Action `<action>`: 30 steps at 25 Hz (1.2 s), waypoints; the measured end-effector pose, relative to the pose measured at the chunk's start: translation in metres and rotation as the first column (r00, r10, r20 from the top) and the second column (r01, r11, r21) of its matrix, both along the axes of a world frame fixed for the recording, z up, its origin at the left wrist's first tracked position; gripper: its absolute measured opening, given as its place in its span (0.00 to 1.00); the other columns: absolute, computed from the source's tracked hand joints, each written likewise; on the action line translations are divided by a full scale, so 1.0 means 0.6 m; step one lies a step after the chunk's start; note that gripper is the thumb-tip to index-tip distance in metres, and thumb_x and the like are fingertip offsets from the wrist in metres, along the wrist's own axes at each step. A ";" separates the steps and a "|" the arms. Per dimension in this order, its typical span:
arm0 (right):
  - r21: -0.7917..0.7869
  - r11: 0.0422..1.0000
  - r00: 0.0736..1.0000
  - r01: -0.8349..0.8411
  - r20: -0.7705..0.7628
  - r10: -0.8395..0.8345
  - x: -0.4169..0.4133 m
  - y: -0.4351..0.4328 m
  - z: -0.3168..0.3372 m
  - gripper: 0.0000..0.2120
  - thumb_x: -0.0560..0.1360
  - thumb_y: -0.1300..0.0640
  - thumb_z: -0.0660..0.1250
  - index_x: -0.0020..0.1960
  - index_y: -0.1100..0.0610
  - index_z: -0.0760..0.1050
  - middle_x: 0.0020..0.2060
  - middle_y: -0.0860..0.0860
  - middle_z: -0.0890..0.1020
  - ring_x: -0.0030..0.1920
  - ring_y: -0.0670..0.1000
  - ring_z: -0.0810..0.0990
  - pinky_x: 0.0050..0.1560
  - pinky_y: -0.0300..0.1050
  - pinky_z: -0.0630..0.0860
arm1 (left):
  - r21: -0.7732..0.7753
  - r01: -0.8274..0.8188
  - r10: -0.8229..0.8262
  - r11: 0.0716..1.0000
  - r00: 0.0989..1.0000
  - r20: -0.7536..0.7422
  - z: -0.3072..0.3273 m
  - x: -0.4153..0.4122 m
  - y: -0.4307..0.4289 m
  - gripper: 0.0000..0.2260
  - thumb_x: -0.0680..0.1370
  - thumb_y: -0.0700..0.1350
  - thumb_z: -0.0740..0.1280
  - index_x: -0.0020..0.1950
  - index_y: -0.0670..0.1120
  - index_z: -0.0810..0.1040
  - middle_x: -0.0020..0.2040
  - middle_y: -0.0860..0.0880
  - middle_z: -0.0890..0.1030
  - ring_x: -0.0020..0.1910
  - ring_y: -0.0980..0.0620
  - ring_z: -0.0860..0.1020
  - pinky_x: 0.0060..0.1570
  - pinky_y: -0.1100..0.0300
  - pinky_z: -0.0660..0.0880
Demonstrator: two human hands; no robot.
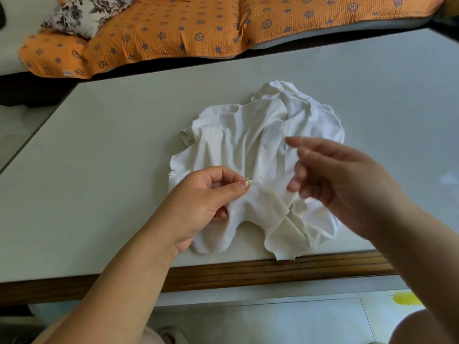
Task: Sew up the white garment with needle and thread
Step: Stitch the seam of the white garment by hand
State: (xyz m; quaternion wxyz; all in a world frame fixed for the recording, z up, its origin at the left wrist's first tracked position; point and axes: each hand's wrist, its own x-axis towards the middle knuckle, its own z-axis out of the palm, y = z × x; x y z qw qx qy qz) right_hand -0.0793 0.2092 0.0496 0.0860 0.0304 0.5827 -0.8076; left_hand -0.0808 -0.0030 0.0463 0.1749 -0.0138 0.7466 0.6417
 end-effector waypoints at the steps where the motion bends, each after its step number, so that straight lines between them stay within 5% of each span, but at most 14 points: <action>1: 0.038 0.992 0.993 -0.118 0.000 0.118 0.011 -0.011 0.003 0.12 0.75 0.59 0.65 0.57 0.59 0.79 0.28 0.54 0.78 0.31 0.52 0.82 0.27 0.38 0.75 | 0.011 0.003 -0.003 1.000 1.000 0.000 0.002 0.000 0.000 0.02 0.72 0.47 0.73 0.40 0.50 0.83 0.36 0.52 0.81 0.36 0.57 0.76 0.33 0.65 0.72; 6: 0.252 0.910 0.944 -0.329 0.090 0.317 0.031 -0.036 -0.001 0.18 0.70 0.51 0.68 0.52 0.64 0.79 0.28 0.54 0.79 0.29 0.53 0.80 0.25 0.39 0.71 | 0.069 0.005 -0.007 0.998 1.000 0.020 0.003 0.000 0.000 0.06 0.66 0.48 0.73 0.41 0.48 0.83 0.35 0.52 0.81 0.35 0.59 0.76 0.32 0.66 0.72; 11: 0.296 0.897 0.945 -0.328 0.096 0.314 0.030 -0.036 -0.002 0.07 0.78 0.58 0.67 0.50 0.59 0.82 0.25 0.53 0.76 0.25 0.52 0.78 0.25 0.39 0.70 | 0.094 -0.012 0.008 0.995 0.999 0.042 0.004 0.000 0.000 0.06 0.67 0.46 0.72 0.42 0.46 0.82 0.34 0.53 0.81 0.32 0.61 0.76 0.31 0.67 0.72; 30: 0.391 0.879 0.962 -0.273 0.093 0.257 0.032 -0.040 -0.009 0.06 0.79 0.60 0.65 0.49 0.58 0.82 0.24 0.52 0.77 0.25 0.51 0.78 0.26 0.38 0.72 | -0.007 0.007 -0.007 1.000 0.998 -0.070 0.000 0.003 0.004 0.03 0.72 0.43 0.72 0.44 0.45 0.82 0.36 0.52 0.85 0.36 0.61 0.79 0.34 0.68 0.72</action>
